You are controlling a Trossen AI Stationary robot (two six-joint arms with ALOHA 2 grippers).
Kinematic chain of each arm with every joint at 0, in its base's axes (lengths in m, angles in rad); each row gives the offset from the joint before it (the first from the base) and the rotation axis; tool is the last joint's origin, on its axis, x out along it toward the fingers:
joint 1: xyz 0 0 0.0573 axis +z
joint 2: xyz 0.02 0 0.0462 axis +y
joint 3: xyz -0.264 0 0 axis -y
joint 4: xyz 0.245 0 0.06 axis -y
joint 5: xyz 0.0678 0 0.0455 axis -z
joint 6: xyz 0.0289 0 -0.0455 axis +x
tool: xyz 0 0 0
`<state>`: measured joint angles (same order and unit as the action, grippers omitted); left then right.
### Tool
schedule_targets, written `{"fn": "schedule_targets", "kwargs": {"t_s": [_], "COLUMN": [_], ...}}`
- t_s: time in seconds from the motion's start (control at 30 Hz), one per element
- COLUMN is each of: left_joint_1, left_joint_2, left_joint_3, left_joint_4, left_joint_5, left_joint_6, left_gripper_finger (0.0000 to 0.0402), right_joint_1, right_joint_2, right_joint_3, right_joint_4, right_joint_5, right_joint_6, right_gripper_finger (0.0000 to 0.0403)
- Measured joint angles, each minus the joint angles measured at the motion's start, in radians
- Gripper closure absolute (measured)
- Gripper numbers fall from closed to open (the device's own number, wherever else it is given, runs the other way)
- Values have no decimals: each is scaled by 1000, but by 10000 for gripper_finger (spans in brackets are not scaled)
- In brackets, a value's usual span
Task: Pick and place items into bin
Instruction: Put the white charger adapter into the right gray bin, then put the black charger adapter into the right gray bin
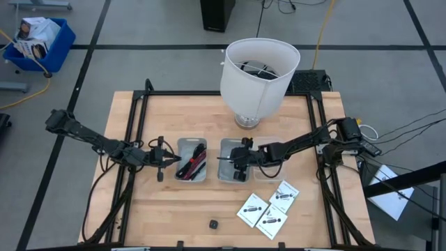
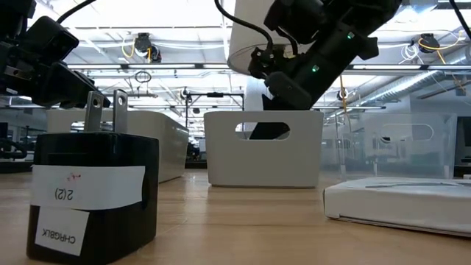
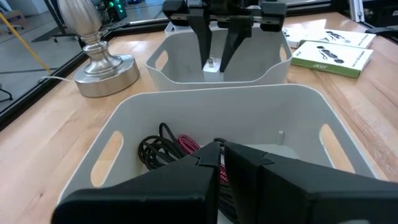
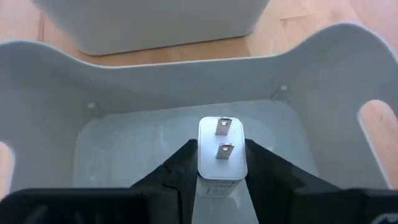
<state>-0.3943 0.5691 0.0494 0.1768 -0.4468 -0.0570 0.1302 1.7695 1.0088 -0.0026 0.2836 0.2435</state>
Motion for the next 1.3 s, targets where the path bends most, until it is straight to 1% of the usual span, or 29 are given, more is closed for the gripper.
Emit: {"fn": "schedule_targets", "kwargs": {"t_s": [0.27,0.47,0.6,0.73,0.8,0.87,0.93,1.0,1.1,1.13,1.2,1.3], "left_joint_1": [0,0,0,0,0,0,0,0,0,0,0,0], "left_joint_2": [0,0,0,0,0,0,0,0,0,0,0,0], "left_joint_3": [0,0,0,0,0,0,0,0,0,0,0,0], "left_joint_4": [0,-1,-1,-1,-1,-1,-1,-1,-1,-1,0,0], "left_joint_5": [0,0,0,0,0,0,0,0,-2,-3,-3,-3], "left_joint_6": [0,-2,-2,-1,-1,-1,0,0,0,0,0,0], "left_gripper_finger": [371,371,371,371,371,371,371,371,371,371,371,371], "right_joint_1": [0,0,0,20,45,73,109,146,200,217,246,277], "right_joint_2": [0,-15,-80,-181,-222,-244,-241,-221,-167,-148,-107,-35], "right_joint_3": [0,0,0,0,0,0,1,1,1,1,4,29], "right_joint_4": [45,40,44,46,50,80,128,170,240,266,341,422], "right_joint_5": [6,57,61,59,25,-45,-95,-136,-188,-204,-211,-210], "right_joint_6": [-16,-52,-84,-102,-118,-142,-159,-170,-178,-181,-180,-184], "right_gripper_finger": [239,227,230,232,234,244,268,303,372,387,392,376]}}
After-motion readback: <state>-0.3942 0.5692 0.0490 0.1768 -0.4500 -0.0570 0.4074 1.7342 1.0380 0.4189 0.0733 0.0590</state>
